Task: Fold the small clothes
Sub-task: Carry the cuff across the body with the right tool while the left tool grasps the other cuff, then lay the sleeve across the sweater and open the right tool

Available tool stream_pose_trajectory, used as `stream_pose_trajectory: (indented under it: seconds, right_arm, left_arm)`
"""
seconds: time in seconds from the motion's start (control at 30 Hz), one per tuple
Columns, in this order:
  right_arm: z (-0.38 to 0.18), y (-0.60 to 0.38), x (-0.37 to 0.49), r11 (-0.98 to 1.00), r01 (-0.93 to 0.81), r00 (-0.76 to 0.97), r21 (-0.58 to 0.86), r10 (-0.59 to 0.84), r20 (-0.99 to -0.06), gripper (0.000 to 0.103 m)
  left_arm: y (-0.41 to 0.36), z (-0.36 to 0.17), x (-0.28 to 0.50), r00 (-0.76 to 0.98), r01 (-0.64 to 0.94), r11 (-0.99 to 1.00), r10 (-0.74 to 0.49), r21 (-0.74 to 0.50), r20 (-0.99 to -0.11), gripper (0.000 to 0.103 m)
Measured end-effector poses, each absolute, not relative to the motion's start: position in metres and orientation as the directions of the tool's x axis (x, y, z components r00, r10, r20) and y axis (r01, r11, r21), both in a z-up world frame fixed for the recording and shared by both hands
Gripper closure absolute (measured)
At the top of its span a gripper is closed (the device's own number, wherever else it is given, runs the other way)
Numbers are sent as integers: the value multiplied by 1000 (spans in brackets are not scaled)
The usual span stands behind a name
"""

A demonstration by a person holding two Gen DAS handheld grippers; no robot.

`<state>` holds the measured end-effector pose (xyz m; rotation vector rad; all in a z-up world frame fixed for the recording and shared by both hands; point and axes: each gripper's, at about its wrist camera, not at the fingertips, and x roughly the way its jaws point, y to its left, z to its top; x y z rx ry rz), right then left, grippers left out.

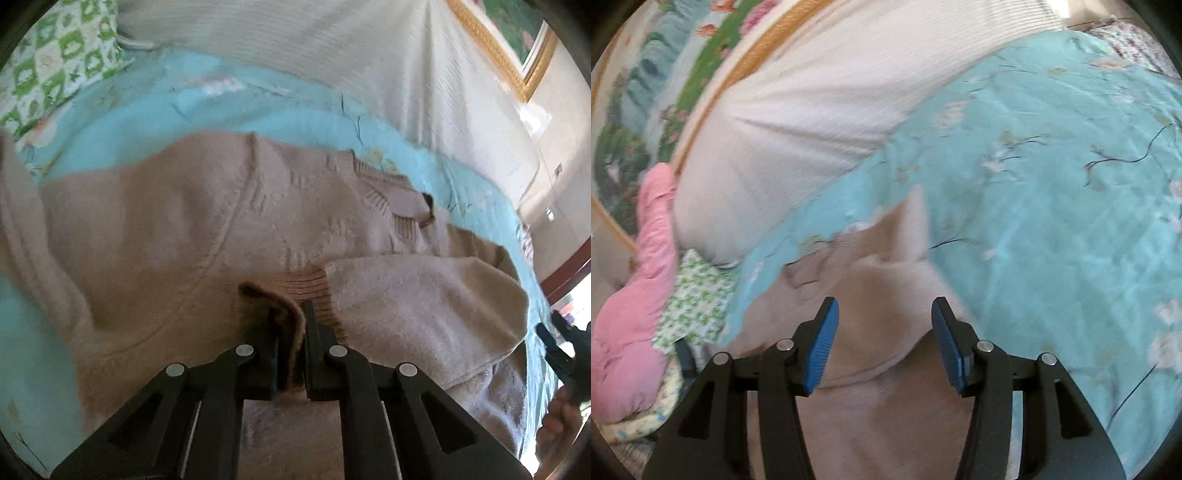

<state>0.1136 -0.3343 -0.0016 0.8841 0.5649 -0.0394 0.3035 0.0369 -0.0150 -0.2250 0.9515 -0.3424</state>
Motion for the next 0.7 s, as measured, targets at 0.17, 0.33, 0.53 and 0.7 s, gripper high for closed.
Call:
stream_pose_trajectory:
  seconds: [0.17,0.33,0.53,0.7]
  right_arm:
    - [-11,-358,150,692,315,811,650,160,-563,49]
    - [-16,-372,204,746,295,756,597,199,-623,49]
    - [-30,-374,229,758,259,707,599,274,-652,49]
    - [-27,-374,230,772,215,720,599,289,-631,94]
  left_arm:
    - [47,-7,292,586,177,918,-389,-356,-711,96]
    - [42,-10,286,565,209,919,-392,-333,-726,97]
    - [35,-22,300,460,218,886,-462,-409,-758,40]
    - [6,-16,299,474,290,909,-408,-299,-780,99]
